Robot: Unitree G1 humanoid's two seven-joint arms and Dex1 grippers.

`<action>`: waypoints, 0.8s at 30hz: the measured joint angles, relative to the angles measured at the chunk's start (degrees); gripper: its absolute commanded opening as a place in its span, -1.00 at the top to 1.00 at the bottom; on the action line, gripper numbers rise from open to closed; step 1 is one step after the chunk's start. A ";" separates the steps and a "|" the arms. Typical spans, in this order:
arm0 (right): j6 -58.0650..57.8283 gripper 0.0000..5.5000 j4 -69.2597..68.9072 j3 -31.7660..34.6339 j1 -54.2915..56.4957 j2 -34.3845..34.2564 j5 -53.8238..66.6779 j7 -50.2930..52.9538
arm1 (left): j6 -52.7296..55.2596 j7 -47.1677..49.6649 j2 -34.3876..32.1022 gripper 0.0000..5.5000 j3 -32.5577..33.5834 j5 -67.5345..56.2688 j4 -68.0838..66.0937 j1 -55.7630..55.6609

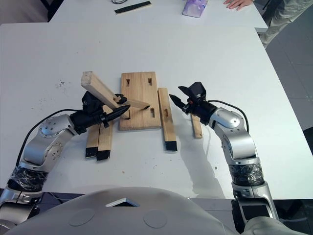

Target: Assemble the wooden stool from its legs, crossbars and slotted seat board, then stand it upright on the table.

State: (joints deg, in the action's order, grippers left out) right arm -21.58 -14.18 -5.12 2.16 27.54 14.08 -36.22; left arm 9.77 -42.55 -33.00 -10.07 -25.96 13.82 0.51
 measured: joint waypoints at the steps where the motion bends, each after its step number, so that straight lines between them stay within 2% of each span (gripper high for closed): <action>1: 1.91 0.16 -0.23 -1.37 -0.18 0.45 -1.31 -1.05 | -0.45 -0.48 -0.37 0.12 -0.54 1.40 0.22 -0.31; 6: 10.06 0.16 -1.43 -7.15 2.05 3.90 -6.72 -7.17 | -0.02 -2.74 -1.48 0.12 -3.51 7.75 0.12 -1.55; 13: 11.74 0.16 -4.99 -14.15 11.70 6.43 -8.02 -18.15 | 1.56 -4.31 -1.58 0.12 -3.74 10.37 -3.03 -3.53; 17: 10.94 0.16 -2.88 -16.99 18.85 5.49 -8.53 -21.74 | 1.58 -5.08 -1.40 0.12 -3.81 11.87 -3.69 -3.63; 24: 5.21 0.16 5.07 -18.28 30.84 3.28 -7.01 -28.99 | 1.56 -5.21 -0.23 0.12 -4.29 13.89 -4.46 -3.93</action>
State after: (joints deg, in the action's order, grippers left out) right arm -16.37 -9.11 -23.40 32.99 30.82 7.06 -65.21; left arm 11.33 -47.76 -33.23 -14.36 -12.08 9.36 -3.43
